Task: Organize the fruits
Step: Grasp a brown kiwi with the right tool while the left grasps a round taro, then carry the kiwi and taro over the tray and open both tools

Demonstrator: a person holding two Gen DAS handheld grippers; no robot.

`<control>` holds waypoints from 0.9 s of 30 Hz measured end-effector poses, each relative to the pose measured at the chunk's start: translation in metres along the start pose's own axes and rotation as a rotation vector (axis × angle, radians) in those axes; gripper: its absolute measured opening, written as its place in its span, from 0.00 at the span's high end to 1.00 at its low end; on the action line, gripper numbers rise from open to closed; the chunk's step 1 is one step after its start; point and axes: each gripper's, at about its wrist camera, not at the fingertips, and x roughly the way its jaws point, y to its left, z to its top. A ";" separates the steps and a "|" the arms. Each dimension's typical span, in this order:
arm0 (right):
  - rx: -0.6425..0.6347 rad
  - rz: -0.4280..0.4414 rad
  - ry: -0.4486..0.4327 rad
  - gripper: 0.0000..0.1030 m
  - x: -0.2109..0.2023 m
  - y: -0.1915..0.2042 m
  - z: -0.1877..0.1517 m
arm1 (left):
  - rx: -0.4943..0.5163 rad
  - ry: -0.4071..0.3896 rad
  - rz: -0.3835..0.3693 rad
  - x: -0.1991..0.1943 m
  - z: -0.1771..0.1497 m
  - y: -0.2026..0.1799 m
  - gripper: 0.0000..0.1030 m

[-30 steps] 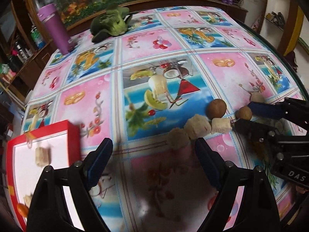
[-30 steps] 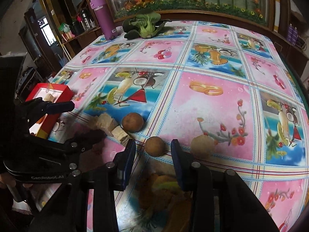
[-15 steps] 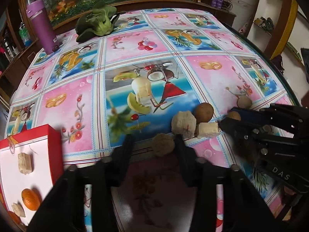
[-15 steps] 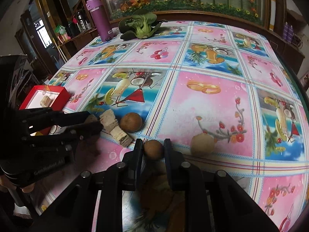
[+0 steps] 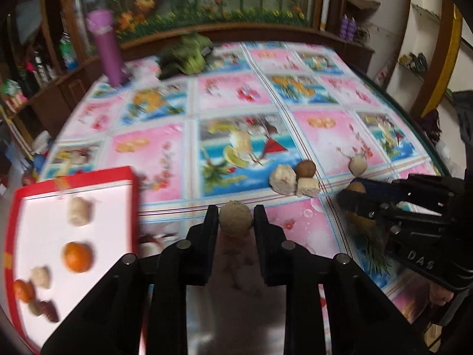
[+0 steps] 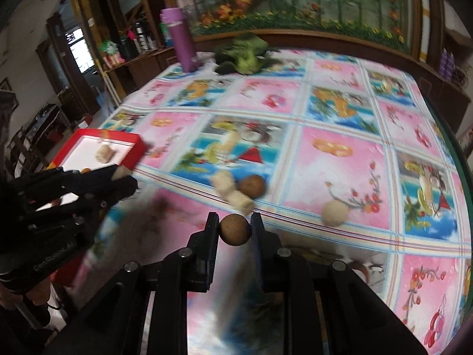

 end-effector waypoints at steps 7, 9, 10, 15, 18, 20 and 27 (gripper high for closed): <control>-0.143 0.047 -0.022 0.80 -0.003 0.073 0.013 | -0.047 -0.131 0.127 -0.055 -0.011 0.033 0.75; -0.184 0.069 -0.028 0.80 -0.002 0.097 0.016 | -0.065 -0.156 0.167 -0.067 -0.016 0.046 0.75; -0.198 0.078 -0.030 0.80 -0.001 0.107 0.018 | -0.071 -0.162 0.180 -0.071 -0.018 0.053 0.75; -0.260 0.125 -0.031 0.80 0.007 0.155 0.025 | -0.119 -0.186 0.238 -0.089 -0.033 0.086 0.75; -0.284 0.141 -0.024 0.80 0.015 0.176 0.028 | -0.146 -0.188 0.274 -0.095 -0.043 0.104 0.75; -0.288 0.152 -0.010 0.80 0.022 0.185 0.029 | -0.170 -0.182 0.288 -0.095 -0.050 0.118 0.75; -0.295 0.155 0.062 0.81 0.049 0.203 0.021 | -0.226 -0.148 0.312 -0.090 -0.072 0.156 0.75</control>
